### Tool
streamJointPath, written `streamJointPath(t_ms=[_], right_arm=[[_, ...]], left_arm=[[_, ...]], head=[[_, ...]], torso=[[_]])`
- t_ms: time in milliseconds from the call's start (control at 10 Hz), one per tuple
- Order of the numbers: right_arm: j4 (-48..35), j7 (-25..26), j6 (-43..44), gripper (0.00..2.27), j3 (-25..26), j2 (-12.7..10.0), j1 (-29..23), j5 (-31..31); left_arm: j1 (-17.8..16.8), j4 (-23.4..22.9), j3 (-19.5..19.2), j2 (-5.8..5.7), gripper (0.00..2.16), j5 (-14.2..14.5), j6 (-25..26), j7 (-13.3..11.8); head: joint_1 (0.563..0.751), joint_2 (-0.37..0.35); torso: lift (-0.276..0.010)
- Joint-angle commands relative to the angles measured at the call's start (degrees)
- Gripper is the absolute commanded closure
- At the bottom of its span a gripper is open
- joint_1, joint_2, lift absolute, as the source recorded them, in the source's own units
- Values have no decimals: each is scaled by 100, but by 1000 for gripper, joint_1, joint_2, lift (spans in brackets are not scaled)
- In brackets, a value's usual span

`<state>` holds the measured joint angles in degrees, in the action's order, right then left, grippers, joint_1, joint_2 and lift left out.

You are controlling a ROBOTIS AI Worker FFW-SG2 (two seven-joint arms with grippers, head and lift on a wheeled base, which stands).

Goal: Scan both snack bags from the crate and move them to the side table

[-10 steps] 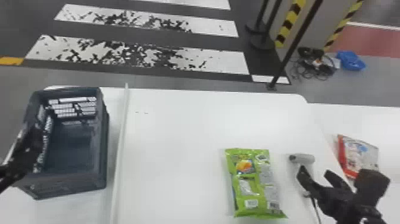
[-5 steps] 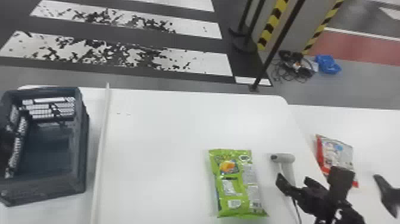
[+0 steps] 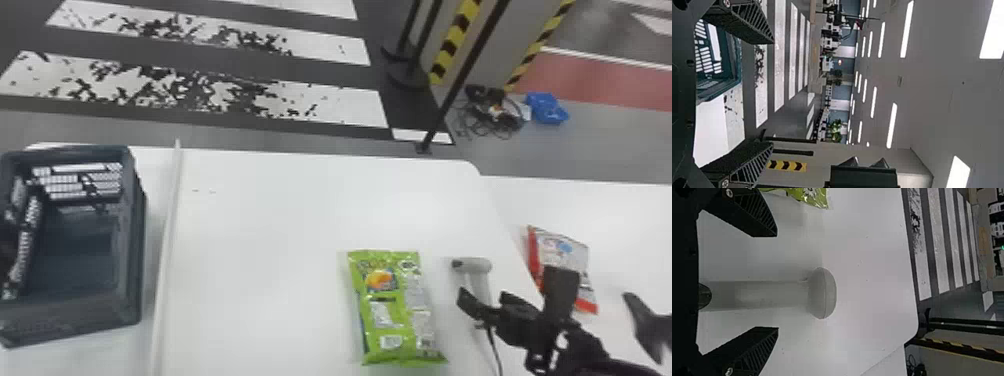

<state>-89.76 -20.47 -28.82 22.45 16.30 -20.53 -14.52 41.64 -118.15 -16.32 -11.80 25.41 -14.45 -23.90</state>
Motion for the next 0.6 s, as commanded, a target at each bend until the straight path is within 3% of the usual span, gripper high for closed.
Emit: streamJointPath(t_ms=[0, 200, 500], right_arm=[[187, -106, -226, 76, -30, 66, 207, 99], [548, -299, -331, 80, -109, 268, 497, 266], [1013, -519, -912, 329, -311, 550, 910, 380]], left_arm=[[2, -15, 6, 2, 70, -19, 0, 0], [11, -94, -3, 2, 70, -19, 88, 0], [37, -103, -3, 2, 70, -54, 88, 0]], head=[[695, -229], [695, -228], [695, -250]], torso=[[-29], [-29], [-29]])
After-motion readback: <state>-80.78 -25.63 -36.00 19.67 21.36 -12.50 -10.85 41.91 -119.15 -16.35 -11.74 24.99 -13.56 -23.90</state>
